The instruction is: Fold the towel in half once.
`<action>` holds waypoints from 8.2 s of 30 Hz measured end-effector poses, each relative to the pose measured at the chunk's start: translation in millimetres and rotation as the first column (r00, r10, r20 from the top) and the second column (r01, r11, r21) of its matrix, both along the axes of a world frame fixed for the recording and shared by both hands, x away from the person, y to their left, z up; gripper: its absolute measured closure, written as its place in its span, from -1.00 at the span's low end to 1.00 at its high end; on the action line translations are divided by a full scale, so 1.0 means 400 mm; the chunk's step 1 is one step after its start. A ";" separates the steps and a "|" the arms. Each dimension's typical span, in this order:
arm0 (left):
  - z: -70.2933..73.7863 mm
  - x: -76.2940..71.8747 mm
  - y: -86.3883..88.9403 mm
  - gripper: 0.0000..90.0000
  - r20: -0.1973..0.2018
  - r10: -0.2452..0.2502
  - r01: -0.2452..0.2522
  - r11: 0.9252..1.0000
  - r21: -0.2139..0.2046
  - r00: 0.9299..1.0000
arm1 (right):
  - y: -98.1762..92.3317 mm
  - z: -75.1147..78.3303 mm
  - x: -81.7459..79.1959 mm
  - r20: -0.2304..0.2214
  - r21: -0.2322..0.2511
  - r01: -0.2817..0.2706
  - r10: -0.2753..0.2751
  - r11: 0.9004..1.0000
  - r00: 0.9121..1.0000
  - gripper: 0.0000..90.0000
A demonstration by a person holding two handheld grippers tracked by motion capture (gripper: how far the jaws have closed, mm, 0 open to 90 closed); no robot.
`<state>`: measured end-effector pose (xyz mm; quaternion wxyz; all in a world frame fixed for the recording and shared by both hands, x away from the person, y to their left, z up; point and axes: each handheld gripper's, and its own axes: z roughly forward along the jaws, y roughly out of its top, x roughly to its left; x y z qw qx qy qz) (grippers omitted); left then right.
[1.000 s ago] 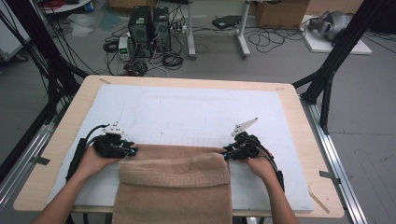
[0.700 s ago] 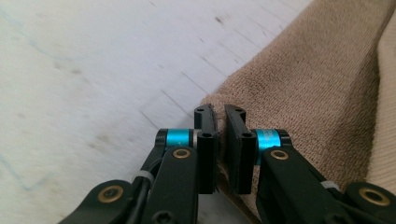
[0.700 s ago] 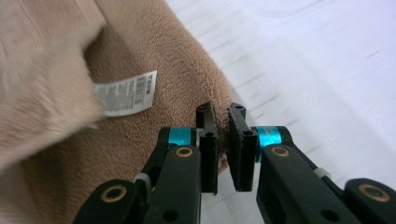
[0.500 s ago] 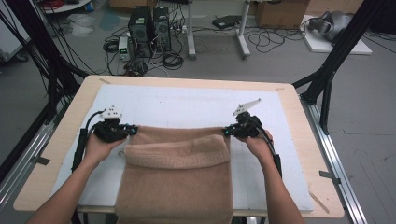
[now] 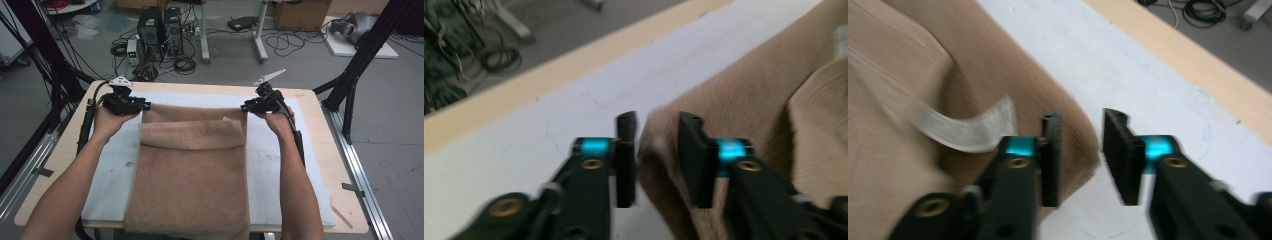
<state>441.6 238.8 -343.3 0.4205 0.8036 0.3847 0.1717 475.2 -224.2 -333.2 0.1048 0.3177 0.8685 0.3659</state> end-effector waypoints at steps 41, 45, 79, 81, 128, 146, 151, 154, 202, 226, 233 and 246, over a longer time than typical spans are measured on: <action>-0.188 -0.127 -0.022 0.97 -0.154 -0.215 0.215 0.976 -0.015 0.964 | 0.030 -0.198 -0.126 -0.106 0.056 -0.134 0.139 0.989 0.985 0.77; -0.181 -0.127 -0.016 0.62 -0.138 -0.186 0.184 0.983 -0.025 0.973 | 0.008 -0.194 -0.136 -0.106 0.076 -0.133 0.140 0.988 0.984 0.77; -0.119 -0.328 -0.007 0.34 -0.015 -0.327 0.327 0.945 0.019 0.945 | -0.050 -0.154 -0.351 -0.012 0.110 -0.302 0.305 0.947 0.952 0.28; -0.137 -0.316 -0.012 0.34 -0.035 -0.321 0.322 0.946 0.029 0.946 | -0.051 -0.152 -0.350 -0.020 0.067 -0.282 0.284 0.957 0.959 0.24; -0.163 -0.362 0.018 0.91 -0.043 -0.281 0.282 0.960 0.004 0.959 | 0.041 -0.204 -0.371 -0.071 0.164 -0.361 0.376 0.918 0.924 0.99; -0.220 -0.354 -0.017 0.90 -0.128 -0.313 0.327 0.939 0.104 0.941 | 0.066 -0.260 -0.360 -0.118 0.071 -0.329 0.336 0.942 0.935 0.94; -0.204 -0.359 -0.002 0.91 -0.111 -0.307 0.315 0.948 0.053 0.945 | 0.057 -0.248 -0.365 -0.105 0.095 -0.332 0.341 0.938 0.934 0.96; -0.191 -0.363 0.007 0.91 -0.098 -0.304 0.307 0.952 0.012 0.948 | 0.046 -0.235 -0.369 -0.083 0.128 -0.331 0.343 0.935 0.936 1.00; -0.141 -0.404 0.034 0.91 -0.032 -0.303 0.301 0.952 -0.045 0.953 | 0.043 -0.161 -0.408 -0.044 0.179 -0.388 0.401 0.904 0.915 0.88; -0.116 -0.482 0.017 0.26 0.041 -0.304 0.304 0.953 0.008 0.952 | 0.028 -0.141 -0.449 -0.042 0.215 -0.402 0.420 0.890 0.907 0.19; -0.130 -0.372 0.008 0.20 0.068 -0.197 0.198 0.980 -0.016 0.978 | 0.022 -0.156 -0.322 -0.023 0.163 -0.227 0.234 0.960 0.972 0.08; -0.232 -0.210 0.024 0.01 -0.032 -0.050 0.051 0.998 0.036 0.998 | 0.028 -0.246 -0.211 -0.026 0.032 -0.097 0.098 0.995 0.995 -0.10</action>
